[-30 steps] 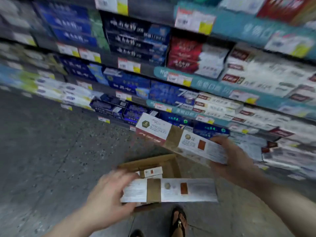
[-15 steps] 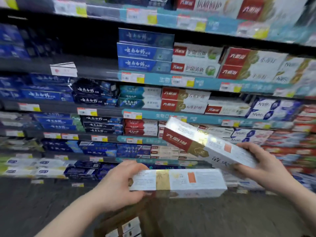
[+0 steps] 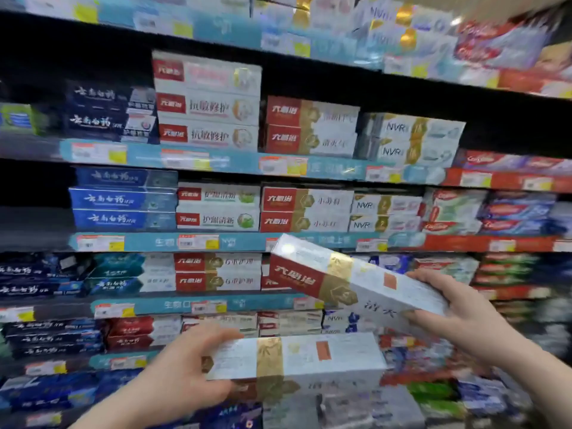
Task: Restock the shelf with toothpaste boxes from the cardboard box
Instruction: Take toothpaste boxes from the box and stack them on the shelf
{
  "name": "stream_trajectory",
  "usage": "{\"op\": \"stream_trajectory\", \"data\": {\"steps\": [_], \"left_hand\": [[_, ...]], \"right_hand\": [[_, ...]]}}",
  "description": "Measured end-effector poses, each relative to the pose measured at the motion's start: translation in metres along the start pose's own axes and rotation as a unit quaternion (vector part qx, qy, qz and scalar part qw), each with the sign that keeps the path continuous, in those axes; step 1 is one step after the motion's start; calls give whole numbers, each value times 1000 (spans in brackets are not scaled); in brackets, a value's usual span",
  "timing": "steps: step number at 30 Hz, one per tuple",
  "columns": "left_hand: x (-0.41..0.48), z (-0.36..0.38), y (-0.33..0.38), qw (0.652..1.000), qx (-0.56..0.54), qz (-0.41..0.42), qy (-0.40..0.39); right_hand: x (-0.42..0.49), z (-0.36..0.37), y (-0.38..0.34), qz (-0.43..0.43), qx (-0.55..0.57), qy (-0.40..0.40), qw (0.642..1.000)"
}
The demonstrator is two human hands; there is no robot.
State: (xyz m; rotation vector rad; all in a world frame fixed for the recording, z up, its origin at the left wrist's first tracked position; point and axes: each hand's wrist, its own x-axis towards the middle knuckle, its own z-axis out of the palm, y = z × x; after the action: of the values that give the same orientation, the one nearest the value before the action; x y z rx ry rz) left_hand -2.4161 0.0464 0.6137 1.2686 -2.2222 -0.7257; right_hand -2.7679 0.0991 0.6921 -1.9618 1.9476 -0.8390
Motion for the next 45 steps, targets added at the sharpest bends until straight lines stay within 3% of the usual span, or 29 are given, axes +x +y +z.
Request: {"op": "stream_trajectory", "data": {"steps": [11, 27, 39, 45], "left_hand": [[74, -6, 75, 998, -12, -47, 39], [203, -109, 63, 997, -33, -31, 67], [238, -116, 56, 994, -31, -67, 79], [243, -112, 63, 991, -42, -84, 96]], "right_hand": [[110, -75, 32, -65, 32, 20, 997], [290, -106, -23, -119, 5, 93, 989], [357, -93, -26, -147, -9, -6, 989], [374, -91, -10, -140, 40, -82, 986]]}}
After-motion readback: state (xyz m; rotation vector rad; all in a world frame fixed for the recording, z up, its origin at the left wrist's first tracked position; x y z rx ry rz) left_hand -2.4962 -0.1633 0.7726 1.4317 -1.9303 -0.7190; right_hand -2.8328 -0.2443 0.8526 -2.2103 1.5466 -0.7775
